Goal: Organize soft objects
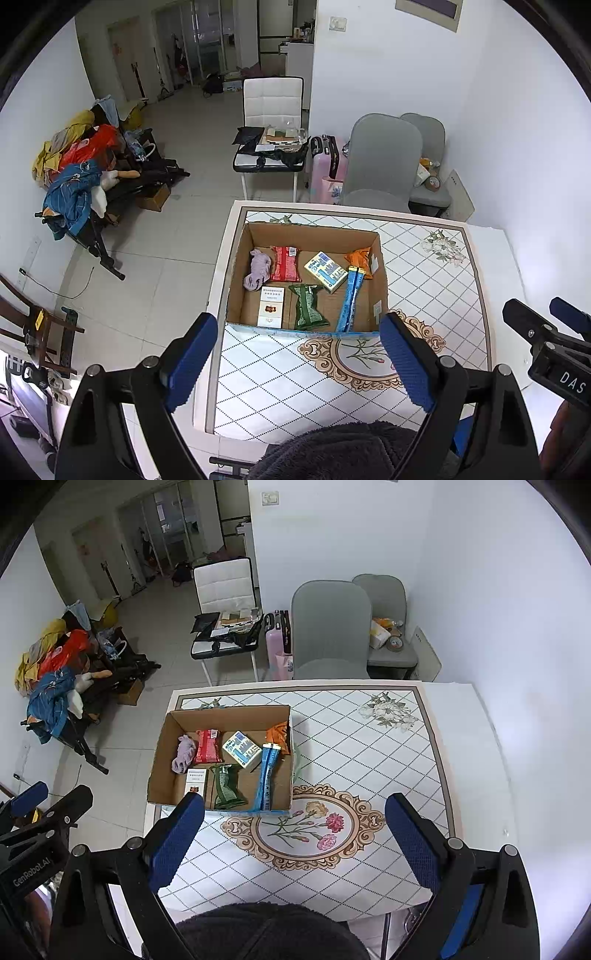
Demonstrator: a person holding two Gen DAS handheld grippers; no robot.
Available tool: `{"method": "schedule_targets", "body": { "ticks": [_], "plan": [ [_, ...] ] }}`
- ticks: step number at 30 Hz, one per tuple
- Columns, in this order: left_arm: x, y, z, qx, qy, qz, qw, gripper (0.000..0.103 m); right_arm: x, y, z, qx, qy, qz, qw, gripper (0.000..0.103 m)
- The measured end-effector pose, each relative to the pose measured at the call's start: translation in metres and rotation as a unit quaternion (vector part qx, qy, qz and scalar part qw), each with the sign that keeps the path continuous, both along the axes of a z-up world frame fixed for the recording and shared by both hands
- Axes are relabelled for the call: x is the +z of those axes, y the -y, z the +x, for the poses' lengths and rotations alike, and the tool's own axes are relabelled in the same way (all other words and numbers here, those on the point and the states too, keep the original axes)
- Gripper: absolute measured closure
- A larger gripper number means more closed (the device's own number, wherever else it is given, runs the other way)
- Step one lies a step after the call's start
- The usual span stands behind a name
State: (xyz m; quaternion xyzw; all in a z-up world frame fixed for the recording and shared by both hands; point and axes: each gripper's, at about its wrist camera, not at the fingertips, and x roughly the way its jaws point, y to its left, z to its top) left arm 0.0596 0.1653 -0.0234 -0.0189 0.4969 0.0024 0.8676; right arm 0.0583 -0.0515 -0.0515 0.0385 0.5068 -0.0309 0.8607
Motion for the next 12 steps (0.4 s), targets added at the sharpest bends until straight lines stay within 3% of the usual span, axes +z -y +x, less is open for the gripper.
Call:
{"method": "schedule_targets", "body": {
  "ticks": [12],
  "plan": [
    [-0.0009, -0.0015, 0.0018, -0.001, 0.0, 0.001, 1.0, 0.013, -0.0004, -0.0001, 0.0037, -0.001, 0.001, 0.002, 1.0, 0.003]
  ]
}}
